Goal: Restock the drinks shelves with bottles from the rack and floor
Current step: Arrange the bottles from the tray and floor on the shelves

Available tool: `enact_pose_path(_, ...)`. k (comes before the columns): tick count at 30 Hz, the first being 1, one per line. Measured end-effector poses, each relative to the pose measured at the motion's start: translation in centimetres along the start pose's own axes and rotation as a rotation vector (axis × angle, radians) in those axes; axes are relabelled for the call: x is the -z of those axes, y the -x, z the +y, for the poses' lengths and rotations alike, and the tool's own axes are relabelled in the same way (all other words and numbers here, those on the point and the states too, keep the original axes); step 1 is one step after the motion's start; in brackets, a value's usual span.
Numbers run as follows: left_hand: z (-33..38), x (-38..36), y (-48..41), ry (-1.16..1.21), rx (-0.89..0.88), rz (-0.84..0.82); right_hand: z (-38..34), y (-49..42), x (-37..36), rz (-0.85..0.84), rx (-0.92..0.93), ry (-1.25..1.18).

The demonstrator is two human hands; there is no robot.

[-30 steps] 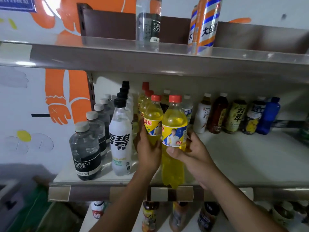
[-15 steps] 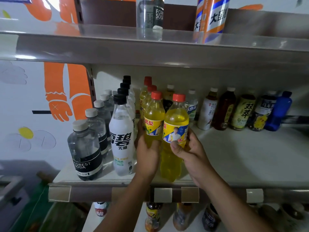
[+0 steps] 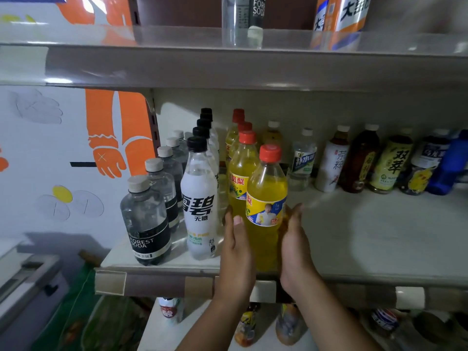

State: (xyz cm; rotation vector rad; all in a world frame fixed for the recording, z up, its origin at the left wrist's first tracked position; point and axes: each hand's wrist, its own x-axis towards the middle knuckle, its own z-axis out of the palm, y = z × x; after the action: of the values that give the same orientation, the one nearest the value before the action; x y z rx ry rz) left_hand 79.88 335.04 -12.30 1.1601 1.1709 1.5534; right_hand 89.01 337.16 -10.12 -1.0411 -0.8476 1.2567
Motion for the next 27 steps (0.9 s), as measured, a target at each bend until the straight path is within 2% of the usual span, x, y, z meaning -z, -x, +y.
enact_pose_path(3,0.1,-0.2,0.2,0.026,-0.004,0.005,0.6,-0.6,-1.2,0.013,-0.145,0.059)
enact_pose_path(5,0.4,-0.2,0.0,0.077,0.026,0.025,0.7,-0.8,-2.1,-0.006,-0.17,0.061)
enact_pose_path(21,1.7,-0.1,0.3,0.167,0.051,0.115,0.6,-0.6,-2.9,0.007,-0.16,0.147)
enact_pose_path(27,1.6,0.3,2.6,0.096,0.023,0.083,0.1,1.1,-2.3,0.074,-0.043,0.253)
